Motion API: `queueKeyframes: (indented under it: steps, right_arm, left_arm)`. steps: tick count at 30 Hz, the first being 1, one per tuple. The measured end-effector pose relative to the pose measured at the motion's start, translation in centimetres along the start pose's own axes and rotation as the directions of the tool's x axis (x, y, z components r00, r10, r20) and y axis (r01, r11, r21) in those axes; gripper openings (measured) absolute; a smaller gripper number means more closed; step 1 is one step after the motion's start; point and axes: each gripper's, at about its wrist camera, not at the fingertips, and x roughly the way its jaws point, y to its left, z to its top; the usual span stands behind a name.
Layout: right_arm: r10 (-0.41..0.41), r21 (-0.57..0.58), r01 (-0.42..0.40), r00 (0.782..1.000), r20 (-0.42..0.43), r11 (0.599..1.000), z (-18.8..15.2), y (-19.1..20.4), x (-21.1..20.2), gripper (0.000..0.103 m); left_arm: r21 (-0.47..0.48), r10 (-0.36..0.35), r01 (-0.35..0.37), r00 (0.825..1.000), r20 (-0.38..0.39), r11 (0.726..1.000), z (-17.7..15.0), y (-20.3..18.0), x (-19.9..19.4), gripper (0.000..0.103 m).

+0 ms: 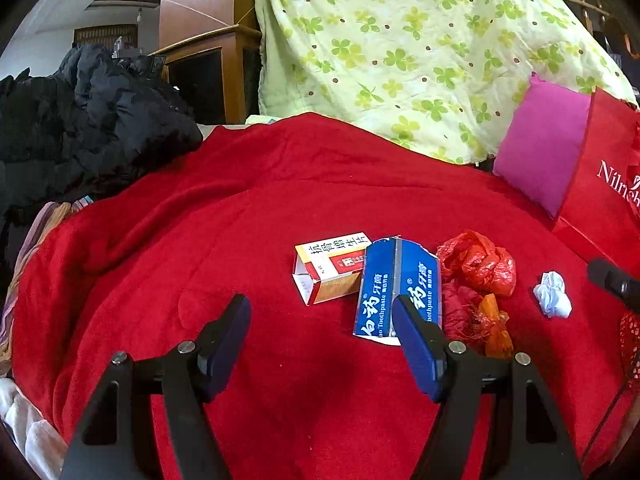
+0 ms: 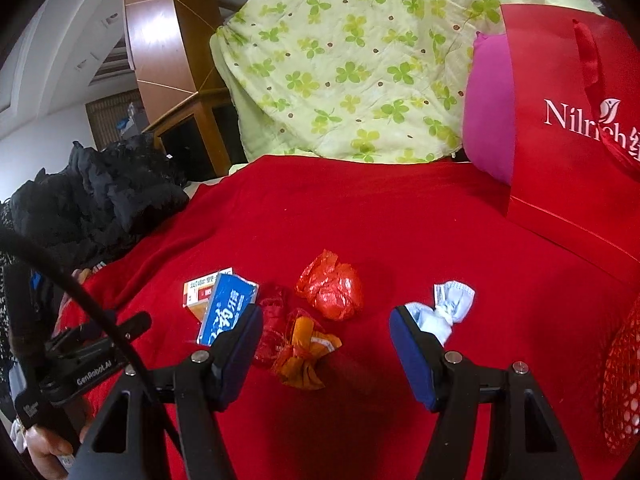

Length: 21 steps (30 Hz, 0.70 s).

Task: Collect trash
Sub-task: 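Grasp the blue toothpaste box with the left tool while the right tool grasps the orange wrapper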

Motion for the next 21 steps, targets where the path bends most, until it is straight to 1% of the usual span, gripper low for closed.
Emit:
queueKeyframes:
  steps: [4,8,10,13,15,17,21]
  right_arm:
    - [-0.031,-0.009,0.031,0.999,-0.009,0.999,1.9,-0.1,1.2,0.069]
    - [-0.051,-0.02,0.051,0.999,-0.015,0.999,2.4,-0.3,2.5,0.069]
    - [-0.042,0.003,0.042,0.999,-0.031,0.999,1.7,-1.0,3.1,0.069]
    - [-0.014,0.08,0.023,0.995,-0.101,0.997,1.2,-2.5,4.3,0.069]
    - [0.015,0.118,-0.002,0.994,-0.104,0.993,1.5,-3.3,4.2,0.069]
    - [0.019,0.127,-0.007,0.995,-0.097,0.992,1.7,-3.9,4.0,0.069]
    - [0.054,0.186,-0.028,0.99,-0.133,0.982,1.7,-5.3,4.4,0.069]
  left_arm:
    - [0.01,0.017,-0.017,1.0,-0.006,1.0,0.0,-0.1,0.4,0.074]
    - [0.022,0.031,-0.031,0.999,-0.023,0.999,-0.2,-0.2,0.9,0.074]
    - [0.027,0.028,-0.027,0.999,-0.036,0.999,-0.4,-0.3,1.2,0.074]
    - [0.025,0.023,-0.022,0.998,-0.055,0.999,-0.6,-0.1,1.5,0.074]
    - [0.021,0.017,-0.016,0.997,-0.069,1.0,-0.7,-0.1,1.8,0.074]
    - [0.012,0.002,-0.001,0.996,-0.086,1.0,-0.8,-0.1,2.1,0.074]
    - [0.027,-0.031,0.034,0.994,-0.104,0.999,-1.1,-1.3,2.4,0.074]
